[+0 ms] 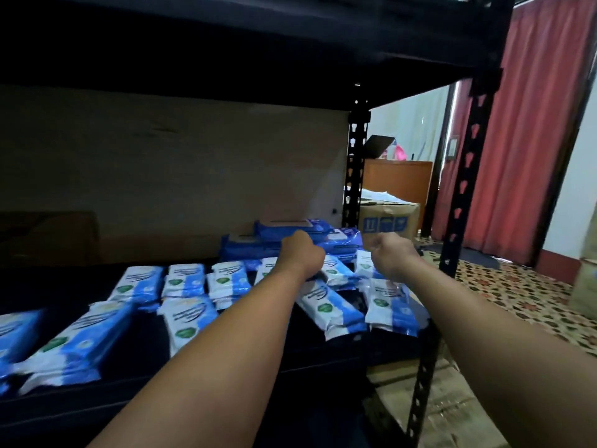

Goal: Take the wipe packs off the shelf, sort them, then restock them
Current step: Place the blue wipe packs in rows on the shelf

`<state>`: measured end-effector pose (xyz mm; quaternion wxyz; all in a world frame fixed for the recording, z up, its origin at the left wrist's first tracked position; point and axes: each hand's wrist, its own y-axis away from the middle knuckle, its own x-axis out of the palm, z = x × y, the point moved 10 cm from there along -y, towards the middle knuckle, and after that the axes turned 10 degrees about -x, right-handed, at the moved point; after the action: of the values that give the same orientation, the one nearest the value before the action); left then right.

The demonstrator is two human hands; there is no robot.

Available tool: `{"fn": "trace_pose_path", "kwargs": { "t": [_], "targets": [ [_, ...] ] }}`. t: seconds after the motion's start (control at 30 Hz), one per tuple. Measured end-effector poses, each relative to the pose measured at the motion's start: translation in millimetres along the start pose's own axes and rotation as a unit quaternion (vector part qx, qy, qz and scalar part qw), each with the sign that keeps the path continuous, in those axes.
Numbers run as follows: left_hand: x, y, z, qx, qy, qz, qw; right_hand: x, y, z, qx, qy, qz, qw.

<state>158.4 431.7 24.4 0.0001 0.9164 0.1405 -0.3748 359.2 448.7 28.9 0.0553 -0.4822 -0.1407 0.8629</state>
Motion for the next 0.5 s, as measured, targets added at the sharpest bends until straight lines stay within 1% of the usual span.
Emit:
{"fn": "trace_pose_path", "kwargs": {
  "t": [0.07, 0.2, 0.33, 0.4, 0.5],
  "targets": [
    [15, -9, -5, -0.016, -0.020, 0.022, 0.999, 9, -13, -12, 0.015, 0.012, 0.018, 1.000],
    [36, -27, -11, -0.049, -0.063, 0.052, 0.996, 20, -37, -29, 0.041, 0.014, 0.028, 0.999],
    [45, -31, -15, -0.052, -0.113, 0.084, 0.989, 33, -44, -40, 0.071, 0.025, 0.053, 0.996],
    [48, -34, -13, -0.056, -0.118, 0.092, 0.987, 39, -48, -44, 0.074, 0.012, 0.057, 0.996],
    [55, -41, -9, -0.061, -0.112, 0.098, 0.987, 49, -53, -42, 0.061, -0.005, 0.090, 0.994]
  ]
}}
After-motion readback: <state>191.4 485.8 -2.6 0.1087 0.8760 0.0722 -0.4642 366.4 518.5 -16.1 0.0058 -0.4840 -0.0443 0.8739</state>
